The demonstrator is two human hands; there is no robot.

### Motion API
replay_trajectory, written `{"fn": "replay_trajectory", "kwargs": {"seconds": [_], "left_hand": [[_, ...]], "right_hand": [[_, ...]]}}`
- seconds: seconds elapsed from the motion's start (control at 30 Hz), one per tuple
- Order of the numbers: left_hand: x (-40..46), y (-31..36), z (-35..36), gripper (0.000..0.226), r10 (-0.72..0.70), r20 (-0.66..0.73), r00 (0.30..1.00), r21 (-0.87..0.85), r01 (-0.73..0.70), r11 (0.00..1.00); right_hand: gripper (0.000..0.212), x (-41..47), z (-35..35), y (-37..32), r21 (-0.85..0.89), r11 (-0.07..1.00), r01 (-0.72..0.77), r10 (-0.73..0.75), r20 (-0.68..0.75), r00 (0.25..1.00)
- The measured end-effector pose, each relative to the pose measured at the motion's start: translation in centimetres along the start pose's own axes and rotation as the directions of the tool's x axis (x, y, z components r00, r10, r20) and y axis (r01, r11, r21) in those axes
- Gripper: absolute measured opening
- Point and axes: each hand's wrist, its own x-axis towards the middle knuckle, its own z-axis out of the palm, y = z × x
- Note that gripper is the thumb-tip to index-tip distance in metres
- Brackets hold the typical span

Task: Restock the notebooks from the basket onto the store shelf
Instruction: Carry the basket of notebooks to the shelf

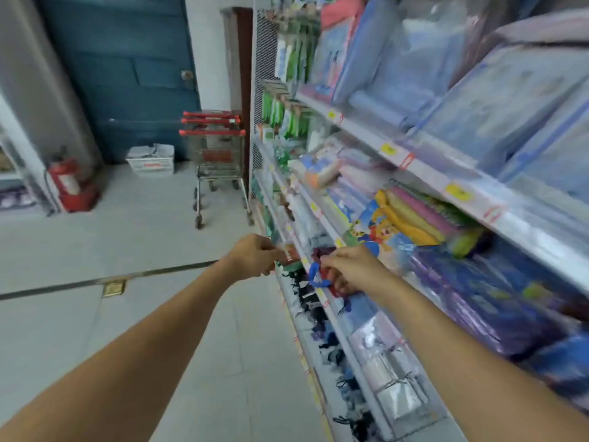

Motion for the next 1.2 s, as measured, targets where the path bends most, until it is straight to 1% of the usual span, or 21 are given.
{"fn": "replay_trajectory", "kwargs": {"seconds": [0.03,0.07,0.13,0.2,0.23,0.3,0.37,0.47,0.53,0.63,0.7,0.77,0.9,1.0,1.13,1.2], "left_hand": [[0.3,-3.9,-0.9,0.026,-0.067,-0.002,0.998,-0.005,0.067,0.998],[1.1,-7.5,-1.8,0.024,-0.118,-0.016,0.993,-0.020,0.118,0.993],[2.7,-14.8,-4.0,0.021,-0.223,-0.033,0.974,-0.004,0.223,0.975],[5.0,-20.3,-6.6,0.021,-0.320,-0.037,0.947,-0.041,0.318,0.947],[6.5,-22.0,-8.1,0.023,-0.343,-0.042,0.938,-0.073,0.340,0.938],[9.8,-24.0,-10.9,0.027,-0.378,-0.038,0.925,-0.095,0.373,0.923],[14.0,-25.1,-13.1,0.029,-0.376,-0.052,0.925,-0.117,0.368,0.922],[20.7,-25.7,-15.5,0.029,-0.378,-0.059,0.924,-0.146,0.367,0.919],[25.1,-26.4,-17.0,0.029,-0.404,-0.043,0.914,-0.133,0.395,0.909],[32.0,-28.8,-19.4,0.027,-0.438,-0.022,0.899,-0.077,0.435,0.897],[36.6,-30.5,-21.9,0.024,-0.449,-0.053,0.892,-0.055,0.446,0.893],[40.8,-31.7,-25.3,0.022,-0.466,-0.102,0.879,-0.084,0.459,0.884],[48.6,-34.2,-33.7,0.022,-0.516,-0.147,0.844,-0.129,0.501,0.856],[55.1,-38.5,-40.5,0.024,-0.528,-0.174,0.831,-0.122,0.514,0.849],[64.7,-47.4,-49.3,0.022,-0.536,-0.199,0.820,-0.218,0.497,0.840],[69.5,-51.5,-53.7,0.023,-0.571,-0.174,0.802,-0.277,0.517,0.810]], "right_hand": [[0.023,2.7,3.3,1.4,-0.036,0.998,-0.056,0.060,0.106,0.993],[0.020,5.0,6.4,1.7,-0.080,0.992,-0.100,0.112,0.163,0.980],[0.017,10.2,12.4,2.5,-0.158,0.977,-0.141,0.179,0.266,0.947],[0.016,15.3,17.3,1.4,-0.165,0.974,-0.158,0.205,0.323,0.924],[0.015,17.9,19.2,0.5,-0.155,0.973,-0.172,0.215,0.335,0.917],[0.013,22.4,21.9,-1.4,-0.173,0.970,-0.171,0.225,0.368,0.902],[0.013,26.7,23.9,-3.2,-0.224,0.966,-0.128,0.209,0.392,0.896],[0.021,33.6,26.0,-5.1,-0.278,0.959,-0.063,0.175,0.400,0.899],[0.024,38.8,27.2,-6.0,-0.307,0.951,-0.040,0.168,0.402,0.900],[0.023,47.7,29.3,-7.4,-0.375,0.927,0.010,0.174,0.452,0.875],[0.022,53.9,31.2,-9.0,-0.414,0.909,0.052,0.167,0.476,0.863],[0.017,60.0,33.6,-11.4,-0.432,0.897,0.090,0.150,0.491,0.858],[0.018,70.6,39.5,-18.3,-0.488,0.865,0.118,0.190,0.537,0.822],[0.023,79.3,45.3,-23.3,-0.519,0.844,0.136,0.206,0.548,0.811],[0.022,91.3,53.8,-29.1,-0.566,0.807,0.169,0.208,0.540,0.816],[0.018,96.6,57.4,-32.2,-0.561,0.817,0.134,0.222,0.519,0.825]]}}
